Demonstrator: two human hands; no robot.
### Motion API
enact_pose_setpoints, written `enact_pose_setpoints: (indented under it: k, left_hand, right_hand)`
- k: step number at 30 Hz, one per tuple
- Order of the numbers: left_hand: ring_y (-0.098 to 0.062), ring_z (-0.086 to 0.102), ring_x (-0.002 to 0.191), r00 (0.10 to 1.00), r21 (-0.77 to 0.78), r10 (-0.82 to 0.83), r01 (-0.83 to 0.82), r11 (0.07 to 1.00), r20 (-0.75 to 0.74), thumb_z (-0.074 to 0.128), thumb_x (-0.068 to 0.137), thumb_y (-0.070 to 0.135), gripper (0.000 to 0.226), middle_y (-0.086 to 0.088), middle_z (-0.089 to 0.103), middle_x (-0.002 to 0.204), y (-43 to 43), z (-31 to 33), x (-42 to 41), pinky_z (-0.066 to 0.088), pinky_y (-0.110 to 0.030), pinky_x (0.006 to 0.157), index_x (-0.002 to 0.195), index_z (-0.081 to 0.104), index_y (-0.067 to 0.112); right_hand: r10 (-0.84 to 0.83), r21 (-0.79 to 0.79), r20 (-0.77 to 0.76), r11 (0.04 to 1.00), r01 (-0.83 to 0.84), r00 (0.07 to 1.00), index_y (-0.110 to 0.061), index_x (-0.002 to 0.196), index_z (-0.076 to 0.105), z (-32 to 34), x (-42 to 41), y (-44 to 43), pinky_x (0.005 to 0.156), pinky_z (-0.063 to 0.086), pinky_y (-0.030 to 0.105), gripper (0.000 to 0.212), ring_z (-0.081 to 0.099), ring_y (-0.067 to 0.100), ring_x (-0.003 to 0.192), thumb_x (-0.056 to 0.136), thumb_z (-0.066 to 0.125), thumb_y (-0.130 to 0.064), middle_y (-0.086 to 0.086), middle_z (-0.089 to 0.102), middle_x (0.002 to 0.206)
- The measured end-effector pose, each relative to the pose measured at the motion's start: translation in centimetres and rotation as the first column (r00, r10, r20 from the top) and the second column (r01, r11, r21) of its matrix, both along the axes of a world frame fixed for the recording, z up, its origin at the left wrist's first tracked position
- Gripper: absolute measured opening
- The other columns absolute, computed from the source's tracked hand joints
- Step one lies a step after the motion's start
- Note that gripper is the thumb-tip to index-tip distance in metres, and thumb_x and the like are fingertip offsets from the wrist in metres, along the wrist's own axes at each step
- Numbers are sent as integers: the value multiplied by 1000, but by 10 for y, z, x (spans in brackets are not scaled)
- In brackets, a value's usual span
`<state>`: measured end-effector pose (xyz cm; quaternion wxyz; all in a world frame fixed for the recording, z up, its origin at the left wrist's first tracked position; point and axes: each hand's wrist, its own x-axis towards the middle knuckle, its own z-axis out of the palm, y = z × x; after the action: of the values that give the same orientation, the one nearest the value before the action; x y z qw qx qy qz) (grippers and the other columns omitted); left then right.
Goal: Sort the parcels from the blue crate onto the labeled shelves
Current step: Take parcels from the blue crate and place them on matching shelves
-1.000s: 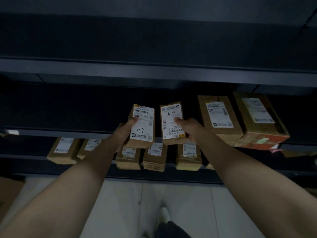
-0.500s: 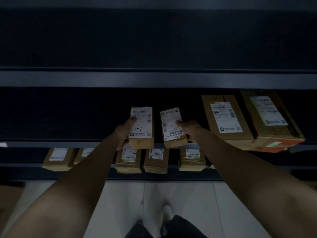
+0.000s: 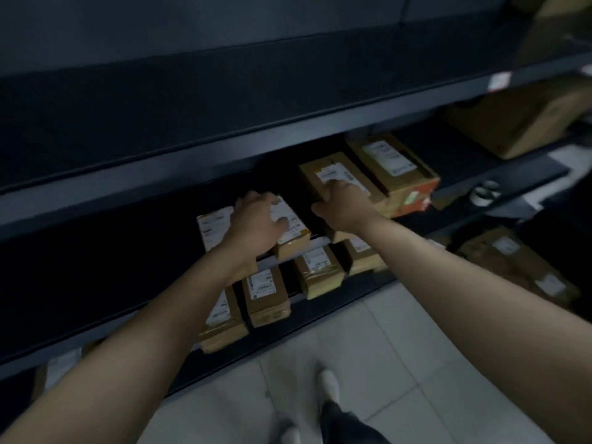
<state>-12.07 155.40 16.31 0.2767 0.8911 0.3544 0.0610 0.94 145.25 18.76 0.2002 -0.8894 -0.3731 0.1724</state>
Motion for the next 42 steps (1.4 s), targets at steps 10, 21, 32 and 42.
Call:
enact_pose_setpoints:
  k: [10, 21, 32, 42]
  left_hand:
    - [-27, 49, 110, 646, 510, -749, 598, 618, 149, 55, 90, 31, 33, -7, 54, 119, -228, 102, 119, 36, -40, 92, 120, 58, 17]
    - [-23, 50, 112, -52, 673, -982, 734, 84, 179, 52, 92, 29, 31, -4, 55, 121, -629, 149, 171, 30, -39, 100, 120, 57, 17]
    - [-25, 52, 109, -556, 638, -822, 679, -364, 123, 49, 94, 30, 29, -5, 58, 117, -932, 132, 124, 33, -38, 97, 117, 57, 14]
    - [-26, 53, 108, -734, 579, -662, 609, -541, 153, 52, 92, 27, 29, -6, 59, 116, -1117, 110, 159, 33, -39, 94, 117, 59, 14]
  right_hand:
    - [-457, 114, 533, 873, 474, 712, -8, 112, 57, 92, 26, -270, 90, 40, 42, 31, 54, 36, 108, 87, 57, -28, 15, 61, 113]
    - [-690, 103, 706, 319, 942, 156, -8, 127, 52, 122, -26, -662, 107, 30, 46, 47, 50, 33, 120, 90, 58, -37, 15, 58, 125]
    - [-755, 54, 610, -263, 963, -240, -9, 123, 55, 104, -141, -902, 107, 28, 46, 42, 47, 38, 120, 89, 62, -31, 18, 56, 124]
    - [-647, 45, 597, -564, 825, -474, -6, 123, 57, 93, -136, -1054, 102, 33, 45, 39, 51, 36, 116, 90, 54, -27, 18, 59, 122]
